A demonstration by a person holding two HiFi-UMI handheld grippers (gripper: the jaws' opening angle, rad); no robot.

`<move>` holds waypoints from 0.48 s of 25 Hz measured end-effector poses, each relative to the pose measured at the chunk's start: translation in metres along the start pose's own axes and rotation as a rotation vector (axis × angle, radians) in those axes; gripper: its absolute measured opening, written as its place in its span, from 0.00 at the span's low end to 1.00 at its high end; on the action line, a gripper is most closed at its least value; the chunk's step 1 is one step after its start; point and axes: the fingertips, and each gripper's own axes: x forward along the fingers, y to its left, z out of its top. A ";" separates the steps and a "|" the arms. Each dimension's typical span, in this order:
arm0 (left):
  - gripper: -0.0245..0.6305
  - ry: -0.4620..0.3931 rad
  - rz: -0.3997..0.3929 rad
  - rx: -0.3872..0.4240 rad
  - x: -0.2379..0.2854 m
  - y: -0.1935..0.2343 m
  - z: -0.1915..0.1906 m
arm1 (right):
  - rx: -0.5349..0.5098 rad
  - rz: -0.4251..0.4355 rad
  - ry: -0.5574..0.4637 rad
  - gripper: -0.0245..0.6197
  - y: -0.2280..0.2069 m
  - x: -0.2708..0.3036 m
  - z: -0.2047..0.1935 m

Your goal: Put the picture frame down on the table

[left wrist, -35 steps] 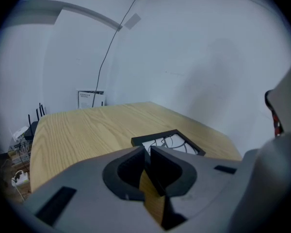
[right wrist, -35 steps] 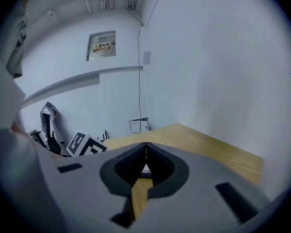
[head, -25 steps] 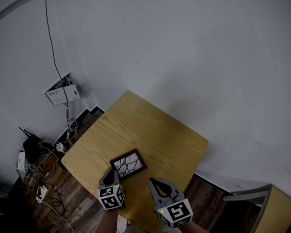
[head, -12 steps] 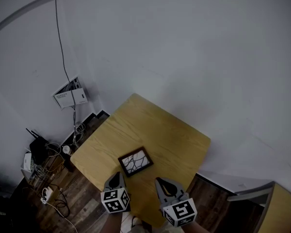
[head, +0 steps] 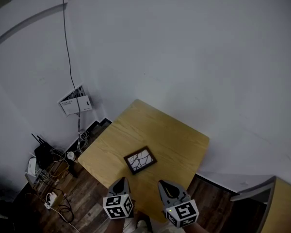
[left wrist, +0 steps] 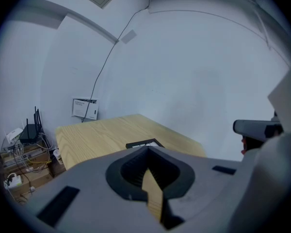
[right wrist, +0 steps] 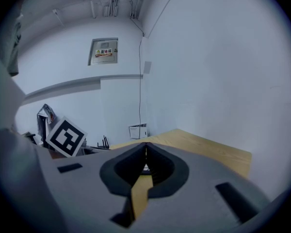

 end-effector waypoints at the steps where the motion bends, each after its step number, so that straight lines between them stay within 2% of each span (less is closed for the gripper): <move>1: 0.04 -0.002 -0.013 0.005 -0.006 -0.003 0.001 | 0.000 -0.002 -0.002 0.04 0.003 -0.003 0.000; 12: 0.04 0.002 -0.116 0.024 -0.067 -0.009 0.005 | -0.016 -0.022 -0.011 0.04 0.031 -0.034 -0.006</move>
